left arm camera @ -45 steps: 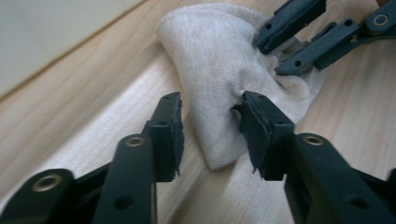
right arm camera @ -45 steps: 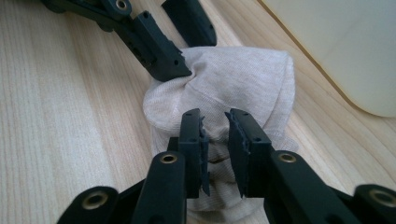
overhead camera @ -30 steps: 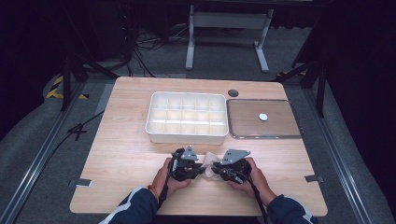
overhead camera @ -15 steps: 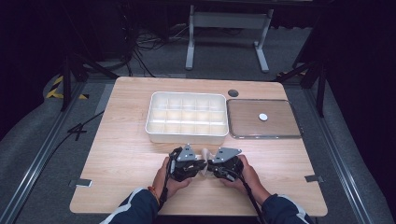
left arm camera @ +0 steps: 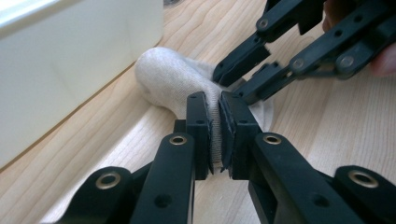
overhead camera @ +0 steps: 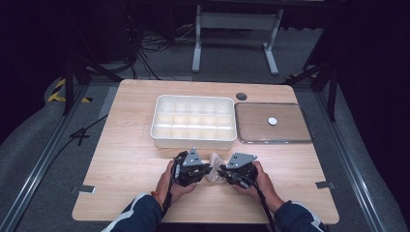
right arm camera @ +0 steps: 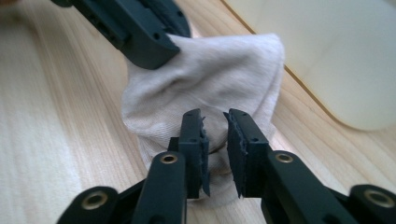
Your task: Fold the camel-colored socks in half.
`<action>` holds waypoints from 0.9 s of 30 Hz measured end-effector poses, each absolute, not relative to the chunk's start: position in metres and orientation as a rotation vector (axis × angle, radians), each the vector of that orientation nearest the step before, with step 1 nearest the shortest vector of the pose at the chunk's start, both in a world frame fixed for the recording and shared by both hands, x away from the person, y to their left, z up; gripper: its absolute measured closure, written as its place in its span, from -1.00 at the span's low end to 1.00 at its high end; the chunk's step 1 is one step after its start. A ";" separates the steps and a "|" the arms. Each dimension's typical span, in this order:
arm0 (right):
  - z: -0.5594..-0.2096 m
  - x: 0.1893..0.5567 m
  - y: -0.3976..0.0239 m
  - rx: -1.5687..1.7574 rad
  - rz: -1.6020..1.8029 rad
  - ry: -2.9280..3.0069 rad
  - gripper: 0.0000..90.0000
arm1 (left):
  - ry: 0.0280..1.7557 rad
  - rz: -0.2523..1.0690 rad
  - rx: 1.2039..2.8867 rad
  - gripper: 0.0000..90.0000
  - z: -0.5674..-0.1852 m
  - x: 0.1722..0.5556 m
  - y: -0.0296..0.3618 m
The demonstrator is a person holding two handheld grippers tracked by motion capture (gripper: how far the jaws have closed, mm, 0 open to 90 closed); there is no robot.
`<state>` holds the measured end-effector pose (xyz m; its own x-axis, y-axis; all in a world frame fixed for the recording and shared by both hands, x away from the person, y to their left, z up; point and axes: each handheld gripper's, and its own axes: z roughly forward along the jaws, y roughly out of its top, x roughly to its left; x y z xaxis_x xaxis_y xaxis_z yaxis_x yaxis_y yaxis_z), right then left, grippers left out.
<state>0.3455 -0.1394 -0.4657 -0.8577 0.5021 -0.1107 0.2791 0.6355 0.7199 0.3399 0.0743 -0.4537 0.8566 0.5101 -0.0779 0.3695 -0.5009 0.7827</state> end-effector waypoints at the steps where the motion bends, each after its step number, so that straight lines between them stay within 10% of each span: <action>1: -0.466 0.345 -0.137 0.611 1.037 2.556 0.75 | 0.624 0.193 2.145 0.83 -0.453 0.338 0.071; 8: -0.471 0.346 -0.134 0.608 1.080 2.552 0.76 | 0.574 0.212 2.176 0.83 -0.454 0.334 0.058; 12: -0.466 0.352 -0.148 0.655 1.128 2.518 0.28 | 0.588 0.229 2.189 0.84 -0.454 0.335 0.059; 27: -0.474 0.354 -0.165 0.719 1.103 2.607 0.71 | 0.567 0.194 2.188 0.83 -0.461 0.338 0.048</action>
